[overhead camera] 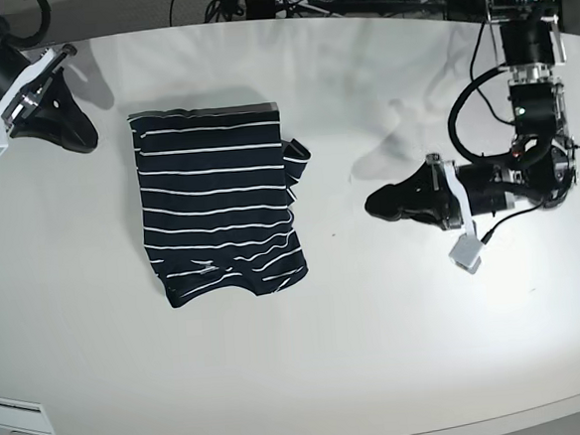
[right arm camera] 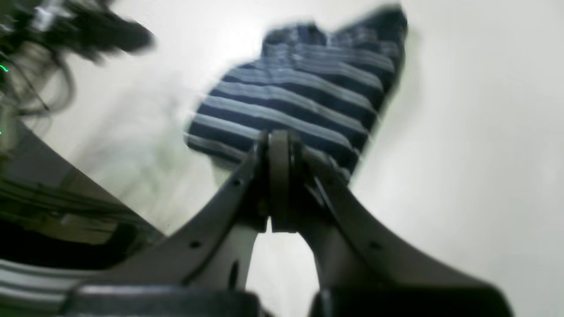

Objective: Fold the T-shirt properly

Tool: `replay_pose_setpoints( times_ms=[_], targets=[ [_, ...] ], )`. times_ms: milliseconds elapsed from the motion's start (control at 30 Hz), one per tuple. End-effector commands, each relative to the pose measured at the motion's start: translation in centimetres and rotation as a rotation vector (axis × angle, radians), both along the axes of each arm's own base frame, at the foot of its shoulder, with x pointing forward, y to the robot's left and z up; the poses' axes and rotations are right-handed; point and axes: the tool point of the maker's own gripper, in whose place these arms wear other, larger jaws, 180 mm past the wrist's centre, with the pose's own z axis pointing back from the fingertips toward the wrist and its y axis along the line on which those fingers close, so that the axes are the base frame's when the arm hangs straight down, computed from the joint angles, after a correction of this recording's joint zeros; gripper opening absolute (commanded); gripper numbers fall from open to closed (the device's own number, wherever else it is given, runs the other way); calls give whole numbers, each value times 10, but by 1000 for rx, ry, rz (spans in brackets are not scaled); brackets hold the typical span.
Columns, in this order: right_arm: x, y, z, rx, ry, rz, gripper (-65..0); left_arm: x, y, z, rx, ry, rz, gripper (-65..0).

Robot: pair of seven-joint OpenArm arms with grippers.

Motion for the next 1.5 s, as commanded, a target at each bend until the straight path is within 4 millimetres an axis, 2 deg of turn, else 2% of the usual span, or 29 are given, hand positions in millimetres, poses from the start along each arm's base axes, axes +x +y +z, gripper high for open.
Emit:
replay_pose_setpoints(
  times_ms=[0, 200, 400, 567, 700, 867, 1000, 1067, 1200, 1333, 1467],
  targets=[
    [-2, -3, 10, -10, -29, 2, -650, -9, -3, 15, 5, -62, -37, -650],
    [-27, -24, 2, -78, 59, -51, -650, -92, -18, 31, 111, -196, -210, -650],
    [-61, -21, -13, -133, 202, -16, -650, -148, -14, 47, 179, -231, -199, -650],
    [-87, -15, -17, -153, 294, 14, -650, -175, 17, 28, 245, -49, -79, -650],
    [-111, -14, -24, -157, 389, 26, -650, -203, 34, 17, 286, 87, -28, -650],
    [-151, -14, -34, -174, 555, 57, -650, -258, 38, 7, 296, 286, -56, -650],
    [-178, -21, -41, -156, 666, 40, -650, -297, 34, 7, 275, 391, -92, -650],
    [-187, -28, -48, -134, 704, 9, -650, -310, 31, 8, 261, 444, -73, -650],
    [-204, -41, -67, -54, 776, -66, -650, -328, 38, -6, 335, 510, -21, -650],
    [-220, -38, -93, 58, 847, -105, -650, -333, 63, -38, 358, 601, 103, -650],
    [-233, -44, -138, -8, 924, -88, -650, -325, 96, -77, 370, 658, 243, -650]
  ],
)
